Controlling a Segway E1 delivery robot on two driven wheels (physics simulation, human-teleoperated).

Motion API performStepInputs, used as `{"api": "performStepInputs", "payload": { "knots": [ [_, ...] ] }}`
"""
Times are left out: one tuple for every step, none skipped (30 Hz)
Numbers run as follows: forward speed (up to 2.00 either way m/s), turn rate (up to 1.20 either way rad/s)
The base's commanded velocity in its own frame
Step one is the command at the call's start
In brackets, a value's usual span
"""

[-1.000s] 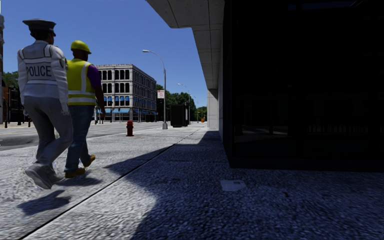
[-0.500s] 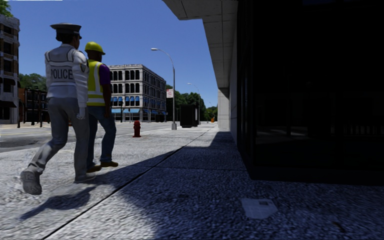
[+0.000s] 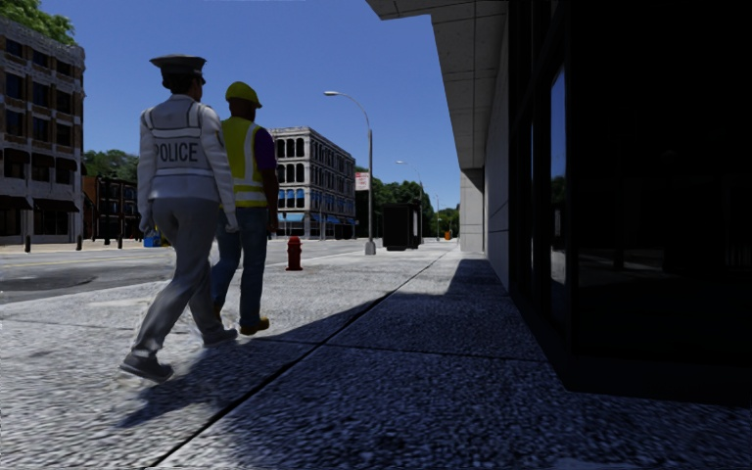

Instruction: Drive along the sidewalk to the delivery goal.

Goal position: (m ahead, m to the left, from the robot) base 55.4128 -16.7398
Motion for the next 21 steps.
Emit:
{"api": "performStepInputs", "payload": {
  "knots": [
    [1.13, 0.36],
    [1.13, 0.36],
    [1.13, 0.36],
    [1.13, 0.36],
    [1.13, 0.36],
    [1.13, 0.36],
    [1.13, 0.37],
    [1.13, 0.37],
    [1.13, 0.37],
    [1.13, 0.37],
    [1.13, 0.37],
    [1.13, 0.37],
    [1.13, 0.37],
    [1.13, 0.37],
    [1.13, 0.37],
    [1.13, 0.37],
    [1.13, 0.37],
    [1.13, 0.37],
    [1.13, 0.37],
    [1.13, 0.37],
    [1.13, 0.37]
  ]
}}
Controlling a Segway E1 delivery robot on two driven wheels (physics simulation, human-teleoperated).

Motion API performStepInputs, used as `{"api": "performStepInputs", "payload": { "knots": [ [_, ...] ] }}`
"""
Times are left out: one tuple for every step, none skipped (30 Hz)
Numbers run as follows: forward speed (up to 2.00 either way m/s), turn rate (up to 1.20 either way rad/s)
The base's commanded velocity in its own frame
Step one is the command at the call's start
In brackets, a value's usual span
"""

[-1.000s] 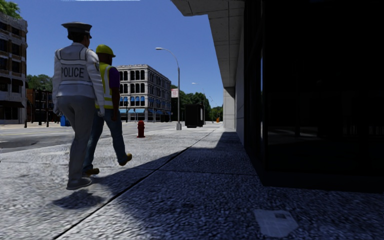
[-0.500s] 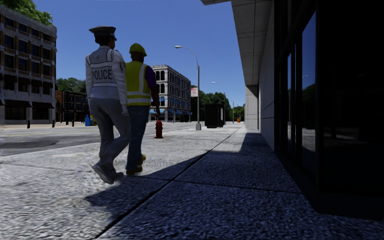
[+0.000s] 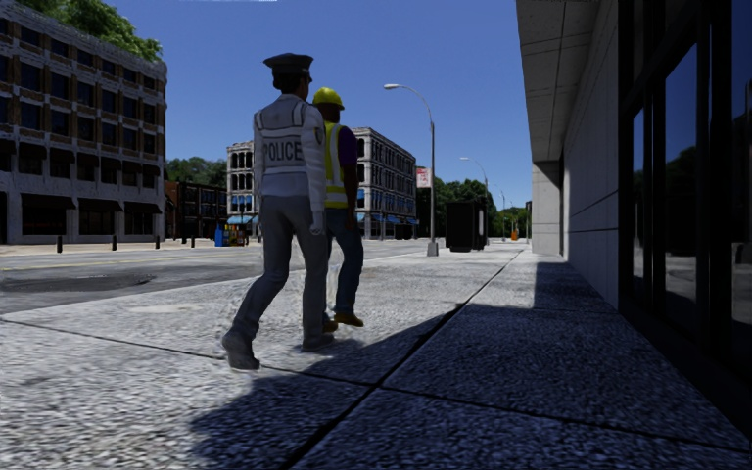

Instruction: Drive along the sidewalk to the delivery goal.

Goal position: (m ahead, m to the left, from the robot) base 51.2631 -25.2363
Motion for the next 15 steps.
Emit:
{"api": "performStepInputs", "payload": {
  "knots": [
    [1.13, 0.37],
    [1.13, 0.37],
    [1.13, 0.37],
    [1.13, 0.37],
    [1.13, 0.37],
    [1.13, 0.37],
    [1.13, 0.37],
    [1.13, 0.37],
    [1.13, 0.34],
    [1.13, 0.0],
    [1.13, 0.0],
    [1.13, 0.0],
    [1.13, 0.0],
    [1.13, 0.0],
    [1.11, 0.0]
  ]
}}
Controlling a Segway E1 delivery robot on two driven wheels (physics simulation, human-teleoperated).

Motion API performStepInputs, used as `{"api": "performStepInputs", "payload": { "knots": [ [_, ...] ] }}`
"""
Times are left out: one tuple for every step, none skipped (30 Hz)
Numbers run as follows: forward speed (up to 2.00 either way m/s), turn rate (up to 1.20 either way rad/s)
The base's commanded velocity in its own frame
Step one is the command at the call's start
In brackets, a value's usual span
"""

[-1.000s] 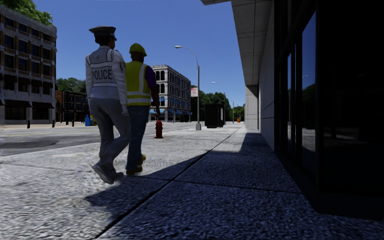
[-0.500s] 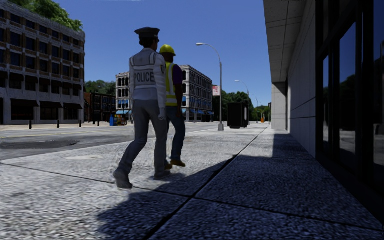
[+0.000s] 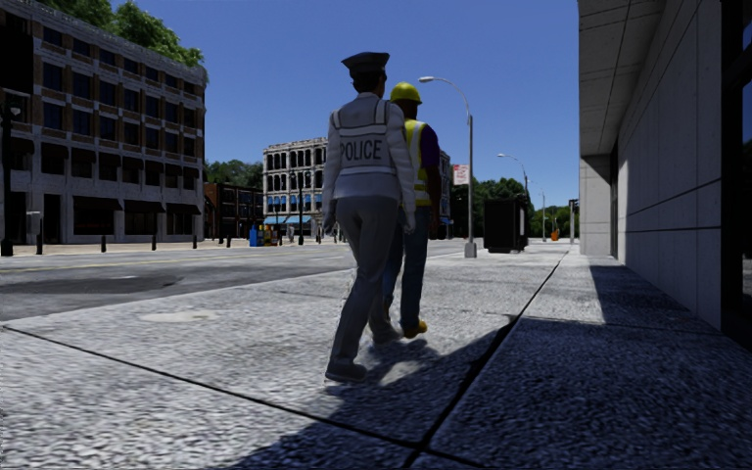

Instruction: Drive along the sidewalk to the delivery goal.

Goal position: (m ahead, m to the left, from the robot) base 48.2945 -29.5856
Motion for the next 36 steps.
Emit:
{"api": "performStepInputs", "payload": {
  "knots": [
    [1.11, 0.0],
    [1.0, 0.0],
    [0.89, 0.0],
    [0.81, 0.0],
    [0.81, 0.0],
    [0.78, -0.01],
    [0.76, -0.18],
    [0.76, -0.23],
    [0.76, -0.23],
    [0.76, -0.24],
    [0.75, -0.23],
    [0.75, -0.04],
    [0.75, -0.04],
    [0.76, 0.0],
    [0.76, 0.0],
    [0.77, 0.0],
    [0.77, 0.0],
    [0.77, 0.0],
    [0.77, 0.0],
    [0.77, 0.0],
    [0.77, 0.0],
    [0.77, 0.0],
    [0.77, 0.0],
    [0.77, 0.0],
    [0.77, 0.0],
    [0.81, 0.0],
    [0.81, 0.0],
    [0.97, 0.0],
    [1.03, 0.0],
    [1.05, 0.0],
    [1.05, 0.0],
    [1.05, 0.0],
    [1.05, 0.0],
    [1.05, 0.0],
    [1.05, 0.0],
    [1.05, 0.0]
  ]
}}
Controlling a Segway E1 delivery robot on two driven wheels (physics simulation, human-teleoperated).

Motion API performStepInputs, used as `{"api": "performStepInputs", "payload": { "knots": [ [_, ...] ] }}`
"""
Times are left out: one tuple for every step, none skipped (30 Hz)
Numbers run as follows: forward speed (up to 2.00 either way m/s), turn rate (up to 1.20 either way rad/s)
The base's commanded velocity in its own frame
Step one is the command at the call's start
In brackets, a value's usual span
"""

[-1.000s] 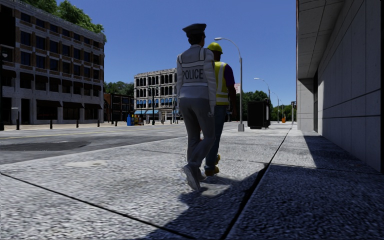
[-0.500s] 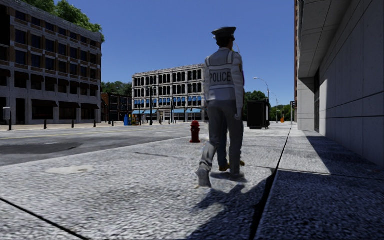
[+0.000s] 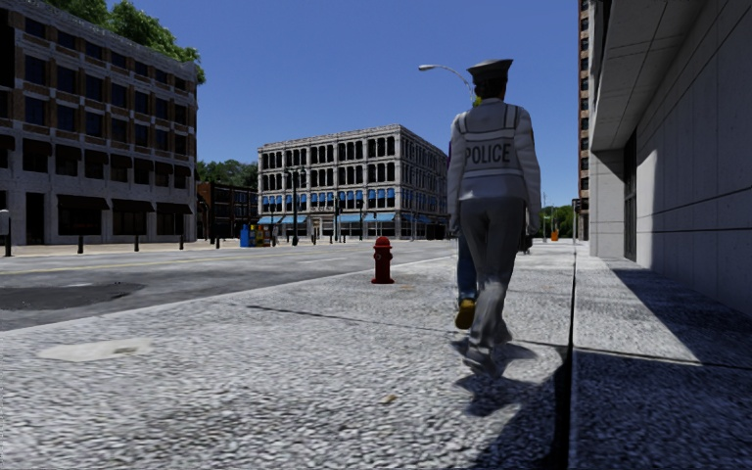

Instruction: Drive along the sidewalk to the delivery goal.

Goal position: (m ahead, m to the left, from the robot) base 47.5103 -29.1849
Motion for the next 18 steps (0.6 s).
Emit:
{"api": "performStepInputs", "payload": {
  "knots": [
    [1.05, 0.0],
    [1.05, 0.0],
    [1.03, 0.0],
    [1.03, 0.0],
    [1.02, 0.0],
    [1.02, 0.0],
    [1.02, 0.0],
    [1.02, 0.0],
    [1.02, 0.0],
    [1.02, 0.0],
    [1.0, 0.0],
    [1.0, 0.0],
    [0.91, 0.0],
    [0.85, 0.0],
    [0.79, 0.0],
    [0.79, 0.0],
    [0.75, -0.04],
    [0.74, -0.14]
  ]
}}
